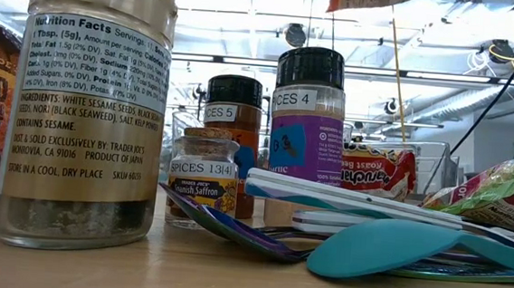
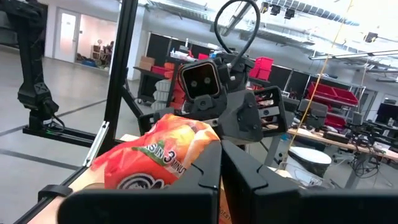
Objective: Pick & Place Food Item
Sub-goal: Put the orange noodle pack into the left transparent bin
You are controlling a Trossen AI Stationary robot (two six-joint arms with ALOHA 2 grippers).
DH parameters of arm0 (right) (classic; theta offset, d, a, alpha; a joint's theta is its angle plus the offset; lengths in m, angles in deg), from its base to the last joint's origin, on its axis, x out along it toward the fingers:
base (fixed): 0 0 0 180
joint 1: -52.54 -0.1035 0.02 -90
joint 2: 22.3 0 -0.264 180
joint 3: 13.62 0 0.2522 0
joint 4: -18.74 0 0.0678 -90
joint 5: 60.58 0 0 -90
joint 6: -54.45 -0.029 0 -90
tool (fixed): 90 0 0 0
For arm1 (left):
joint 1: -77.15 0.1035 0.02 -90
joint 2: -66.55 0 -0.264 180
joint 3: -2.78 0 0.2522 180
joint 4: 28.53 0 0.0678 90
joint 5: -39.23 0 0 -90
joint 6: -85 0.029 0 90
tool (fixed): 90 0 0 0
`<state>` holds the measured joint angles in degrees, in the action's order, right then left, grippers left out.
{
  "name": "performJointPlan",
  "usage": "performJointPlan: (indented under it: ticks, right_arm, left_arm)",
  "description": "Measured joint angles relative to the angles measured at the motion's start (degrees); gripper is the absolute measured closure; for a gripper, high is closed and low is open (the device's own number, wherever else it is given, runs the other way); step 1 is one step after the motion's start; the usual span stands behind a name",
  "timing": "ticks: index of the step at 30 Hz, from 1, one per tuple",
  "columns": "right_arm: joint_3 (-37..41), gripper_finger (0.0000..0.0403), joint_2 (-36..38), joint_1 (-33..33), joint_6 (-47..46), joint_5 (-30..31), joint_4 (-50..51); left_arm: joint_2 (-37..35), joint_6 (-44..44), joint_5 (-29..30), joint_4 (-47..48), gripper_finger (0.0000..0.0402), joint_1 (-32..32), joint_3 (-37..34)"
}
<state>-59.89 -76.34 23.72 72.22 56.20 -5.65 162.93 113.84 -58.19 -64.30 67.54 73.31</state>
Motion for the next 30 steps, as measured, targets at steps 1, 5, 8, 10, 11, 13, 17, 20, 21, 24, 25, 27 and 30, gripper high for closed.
performJointPlan:
  ticks: [1, 5, 8, 10, 11, 13, 17, 20, 21, 24, 25, 27, 30]
  right_arm:
    - [0.0, 0.0403, 0.0, 0.0, 0.0, 0.0, 0.0]
    - [0.0, 0.0403, 0.0, 0.0, 0.1, 0.1, 0.0]
    - [0.0, 0.0403, 0.0, 0.0, 0.1, 0.1, -0.1]
    - [0.0, 0.0403, 0.0, 0.0, 0.1, 0.1, -0.2]
    - [0.0, 0.0403, 0.0, 0.0, 0.1, 0.1, -0.2]
    - [0.0, 0.0403, 0.0, 0.0, 0.1, 0.1, -0.6]
    - [0.0, 0.0403, 0.0, 0.0, 0.0, 0.1, -0.7]
    - [0.0, 0.0403, -0.2, 0.2, 0.0, 0.1, -0.8]
    - [0.0, 0.0403, -0.5, 0.5, 0.0, 0.1, -1.0]
    - [0.0, 0.0403, -1.6, 1.4, -0.2, 0.1, -1.9]
    - [0.0, 0.0403, -2.2, 1.8, -0.3, 0.1, -2.7]
    - [0.0, 0.0403, -3.3, 2.5, -0.3, 0.1, -4.1]
    - [0.0, 0.0403, -4.2, 2.7, -0.1, 0.1, -5.0]
  left_arm:
    - [0.0, 0.0, 0.0, 0.0, 0.0135, -0.2, 0.0]
    - [0.0, 0.0, 0.0, 0.0, 0.0135, -0.5, 0.0]
    - [0.0, -0.7, 0.0, 0.0, 0.0135, -0.5, 0.0]
    - [0.0, -0.7, 0.0, 0.0, 0.0135, -0.5, 0.0]
    - [0.0, -0.6, 0.0, 0.0, 0.0135, -0.5, 0.0]
    - [0.0, -0.6, 0.1, 0.0, 0.0135, -0.5, 0.0]
    - [0.0, -0.5, 0.1, -0.1, 0.0135, -0.5, 0.0]
    - [0.0, -0.5, 0.1, -0.2, 0.0135, -0.5, 0.0]
    - [0.0, -0.5, 0.1, -0.2, 0.0135, -0.5, 0.0]
    - [0.0, -0.5, 0.1, -0.2, 0.0135, -0.5, 0.0]
    - [0.0, -0.5, 0.1, -0.2, 0.0137, -0.5, 0.0]
    - [0.0, -0.5, 0.1, 0.0, 0.0145, -0.5, 0.0]
    - [0.0, -0.5, 0.1, 0.3, 0.0172, -0.5, 0.0]
